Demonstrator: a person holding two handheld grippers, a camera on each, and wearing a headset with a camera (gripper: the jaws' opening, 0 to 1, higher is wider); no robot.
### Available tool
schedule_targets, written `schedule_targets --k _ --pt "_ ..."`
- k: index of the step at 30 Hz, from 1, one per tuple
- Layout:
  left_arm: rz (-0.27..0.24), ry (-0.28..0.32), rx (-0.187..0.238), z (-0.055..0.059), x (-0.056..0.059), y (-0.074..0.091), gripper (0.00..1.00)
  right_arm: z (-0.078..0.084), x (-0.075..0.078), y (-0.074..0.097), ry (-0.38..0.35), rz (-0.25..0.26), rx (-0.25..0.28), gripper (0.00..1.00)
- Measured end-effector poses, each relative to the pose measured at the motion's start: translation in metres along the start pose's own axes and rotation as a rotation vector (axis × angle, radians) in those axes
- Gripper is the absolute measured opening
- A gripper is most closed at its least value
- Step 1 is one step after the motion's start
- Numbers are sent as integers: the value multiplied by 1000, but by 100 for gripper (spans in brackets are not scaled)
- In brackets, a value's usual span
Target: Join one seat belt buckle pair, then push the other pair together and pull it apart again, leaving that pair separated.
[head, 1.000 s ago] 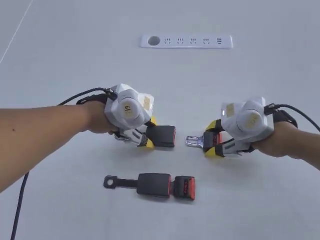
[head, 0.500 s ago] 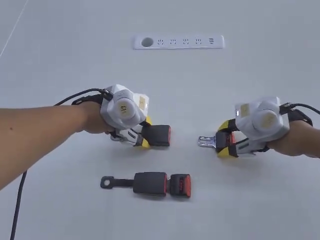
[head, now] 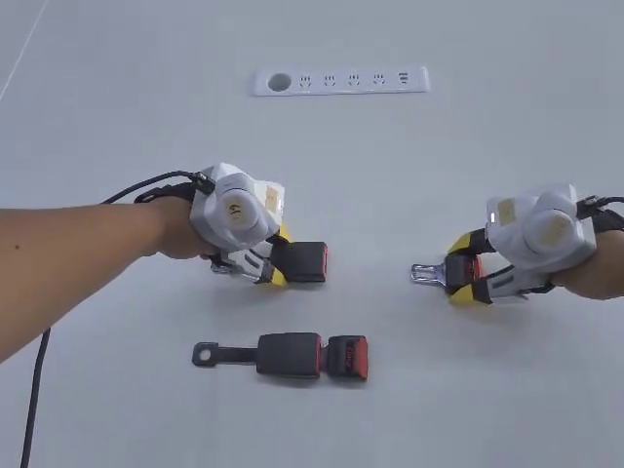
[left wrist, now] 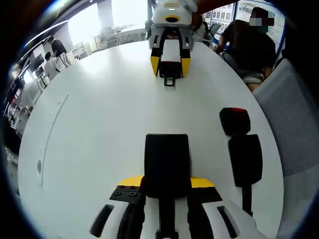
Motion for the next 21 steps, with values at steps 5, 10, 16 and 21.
schedule_targets --k 5,10,16,21 --pt "1 7 -1 0 -1 0 33 0 -1 3 -4 -6 -5 37" --pt "-2 6 -25 -3 0 0 34 0 -3 5 -54 6 -33 63" --pt "-24 56 26 -5 10 11 67 1 1 18 -140 86 -15 73" --pt "-106 168 119 -7 13 31 74 -2 1 27 -323 172 34 74"
Point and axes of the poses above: the centre of the closed fingertips' face, and the gripper's own axes: y roughly backward along the fingers, x roughly to its right, z roughly out of its underside, the point moved 9 cm from there along y, roughly backward along the fingers, and after that the axes turned 13 degrees about z, right-handed, at the moved point
